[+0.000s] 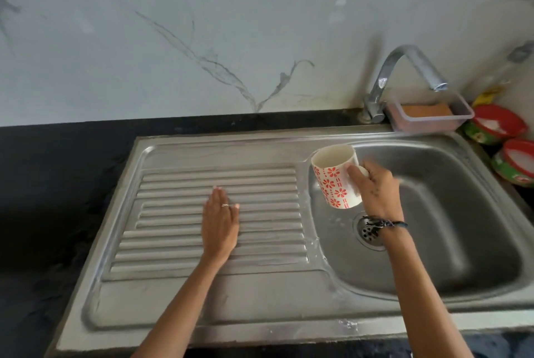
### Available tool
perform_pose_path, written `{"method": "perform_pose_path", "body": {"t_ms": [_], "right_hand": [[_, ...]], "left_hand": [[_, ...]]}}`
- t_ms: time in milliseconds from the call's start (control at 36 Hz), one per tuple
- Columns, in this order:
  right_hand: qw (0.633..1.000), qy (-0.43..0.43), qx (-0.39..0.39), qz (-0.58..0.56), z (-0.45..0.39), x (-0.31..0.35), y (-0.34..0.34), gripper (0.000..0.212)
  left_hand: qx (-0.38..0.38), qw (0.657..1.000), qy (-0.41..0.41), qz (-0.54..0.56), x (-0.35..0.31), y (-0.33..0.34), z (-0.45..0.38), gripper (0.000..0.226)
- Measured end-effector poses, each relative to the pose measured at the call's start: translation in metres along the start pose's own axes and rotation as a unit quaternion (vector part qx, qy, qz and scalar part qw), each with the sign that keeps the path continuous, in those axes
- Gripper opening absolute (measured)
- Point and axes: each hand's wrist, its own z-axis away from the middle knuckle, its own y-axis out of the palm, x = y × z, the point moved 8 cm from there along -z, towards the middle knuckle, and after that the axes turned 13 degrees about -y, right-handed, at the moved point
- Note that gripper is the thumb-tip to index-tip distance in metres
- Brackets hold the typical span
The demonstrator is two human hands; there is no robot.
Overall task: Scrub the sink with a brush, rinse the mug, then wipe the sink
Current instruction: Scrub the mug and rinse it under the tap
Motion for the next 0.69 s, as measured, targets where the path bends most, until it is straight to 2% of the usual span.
{"method": "perform_pose_path", "body": {"t_ms": [56,111,250,389,444,500,583,694], "right_hand": [[1.000,0.003,-0.001,0.001,0.003,-0.001,0.000,0.041],[1.000,0.008,-0.002,0.001,0.007,-0.004,0.000,0.042],[0.999,0.032,-0.007,0.005,0.015,-0.013,-0.004,0.043],[0.999,0.036,-0.019,0.016,0.021,-0.017,-0.015,0.032],[0.999,0.034,-0.030,0.018,0.025,-0.016,-0.020,0.033],[0.998,0.035,-0.043,0.017,0.029,-0.014,-0.025,0.037],[0.997,0.039,-0.058,0.012,0.034,-0.010,-0.025,0.037],[0.997,0.043,-0.058,0.000,0.044,-0.002,-0.011,0.035]], "left_hand": [[-0.012,1.000,-0.024,-0.012,0.004,-0.002,0.000,0.068],[-0.007,1.000,-0.013,-0.006,-0.012,0.003,0.006,0.068],[0.054,0.994,0.090,-0.020,-0.086,0.046,0.031,0.072],[0.125,0.968,0.211,-0.050,-0.146,0.076,0.056,0.079],[0.134,0.963,0.233,-0.029,-0.154,0.071,0.061,0.072],[0.148,0.960,0.238,0.006,-0.149,0.059,0.063,0.063],[0.129,0.963,0.235,0.032,-0.119,0.034,0.056,0.053],[0.092,0.983,0.155,0.024,-0.039,0.002,0.033,0.056]]}}
